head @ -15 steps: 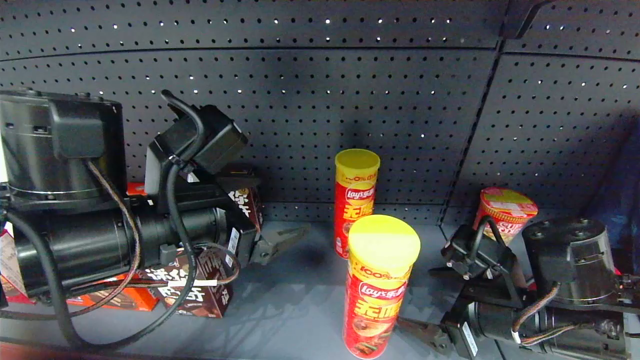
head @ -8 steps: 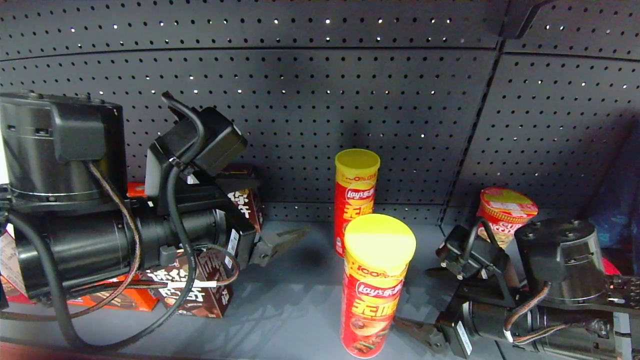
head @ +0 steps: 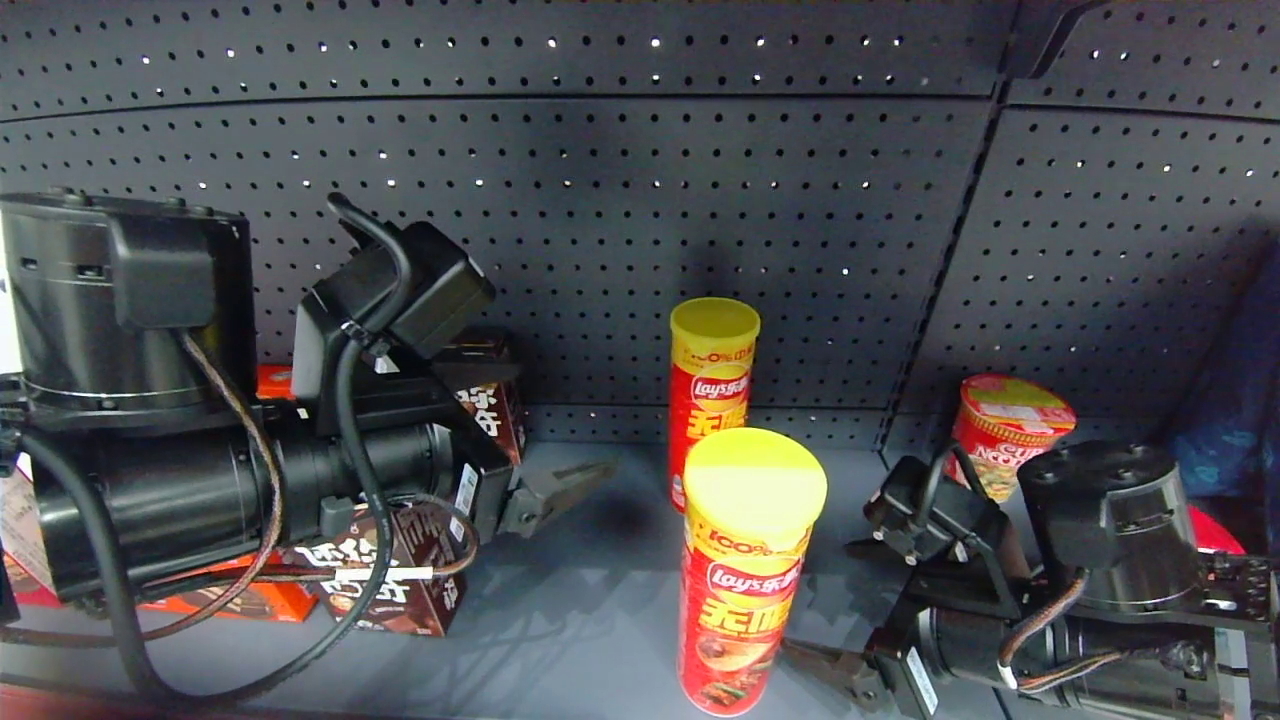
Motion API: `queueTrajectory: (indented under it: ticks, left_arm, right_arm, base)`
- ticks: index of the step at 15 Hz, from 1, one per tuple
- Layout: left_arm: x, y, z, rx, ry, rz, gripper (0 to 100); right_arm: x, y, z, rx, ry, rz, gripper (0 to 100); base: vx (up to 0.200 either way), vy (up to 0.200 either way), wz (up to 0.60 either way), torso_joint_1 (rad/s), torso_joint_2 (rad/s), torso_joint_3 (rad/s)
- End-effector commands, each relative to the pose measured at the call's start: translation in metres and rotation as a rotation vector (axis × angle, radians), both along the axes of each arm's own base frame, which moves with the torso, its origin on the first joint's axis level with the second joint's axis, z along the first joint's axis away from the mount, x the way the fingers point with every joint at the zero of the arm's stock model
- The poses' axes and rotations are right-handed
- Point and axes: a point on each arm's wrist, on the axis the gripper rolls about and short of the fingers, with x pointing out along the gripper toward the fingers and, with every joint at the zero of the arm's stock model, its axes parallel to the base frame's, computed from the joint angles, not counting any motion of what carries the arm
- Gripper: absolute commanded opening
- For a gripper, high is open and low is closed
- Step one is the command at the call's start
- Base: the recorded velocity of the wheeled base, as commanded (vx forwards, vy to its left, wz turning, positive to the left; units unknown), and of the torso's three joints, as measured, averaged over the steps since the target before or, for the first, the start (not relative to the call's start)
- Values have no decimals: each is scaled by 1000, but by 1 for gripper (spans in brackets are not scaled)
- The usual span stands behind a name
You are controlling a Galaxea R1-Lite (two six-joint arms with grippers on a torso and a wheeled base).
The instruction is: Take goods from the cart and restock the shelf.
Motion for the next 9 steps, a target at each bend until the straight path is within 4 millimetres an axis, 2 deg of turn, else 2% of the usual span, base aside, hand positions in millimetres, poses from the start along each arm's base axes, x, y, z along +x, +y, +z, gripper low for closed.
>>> queueTrajectory:
  ticks: [1, 9]
  left_arm:
    - [0, 0, -1, 1, 2, 2, 100]
    - [1, 2, -1, 0, 2, 6, 100]
  right_arm:
    - [0, 1, -2, -4, 5, 3, 100]
    - [0, 4, -5, -12, 13, 14, 100]
  base:
    - [0, 0, 0, 0, 0, 0]
    - [0, 0, 0, 0, 0, 0]
